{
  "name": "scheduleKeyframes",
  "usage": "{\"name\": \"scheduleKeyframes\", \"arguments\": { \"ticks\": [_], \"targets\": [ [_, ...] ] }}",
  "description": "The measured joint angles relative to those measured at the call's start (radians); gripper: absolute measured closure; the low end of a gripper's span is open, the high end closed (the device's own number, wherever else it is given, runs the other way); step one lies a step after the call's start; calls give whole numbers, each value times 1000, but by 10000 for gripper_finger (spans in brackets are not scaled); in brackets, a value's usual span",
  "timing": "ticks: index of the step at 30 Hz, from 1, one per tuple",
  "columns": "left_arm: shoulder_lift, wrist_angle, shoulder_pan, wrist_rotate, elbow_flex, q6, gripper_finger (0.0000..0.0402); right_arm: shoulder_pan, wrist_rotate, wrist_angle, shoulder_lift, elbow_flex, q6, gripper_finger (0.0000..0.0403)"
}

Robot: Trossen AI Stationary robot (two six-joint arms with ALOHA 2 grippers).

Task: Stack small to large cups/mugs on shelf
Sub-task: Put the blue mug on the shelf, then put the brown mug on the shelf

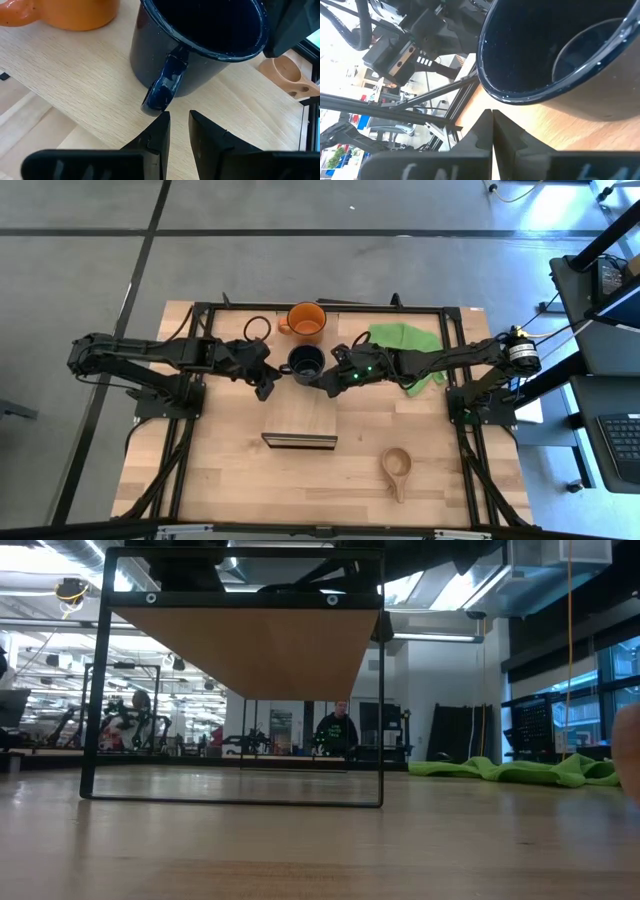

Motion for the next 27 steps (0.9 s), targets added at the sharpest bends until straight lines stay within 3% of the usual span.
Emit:
{"name": "scheduleKeyframes", "arguments": {
  "ticks": [8,18,23,27],
  "targets": [
    [0,0,3,-37,0,7,336,1,-1,0,0,0,-3,398],
    [-10,2,-22,2,0,14,336,3,-13,20,0,0,-29,398],
    [-56,93,-79,77,0,25,336,16,-144,265,-3,-1,-175,393],
    [-116,227,-131,167,0,116,336,14,-270,494,-4,-1,-199,384]
  ]
}}
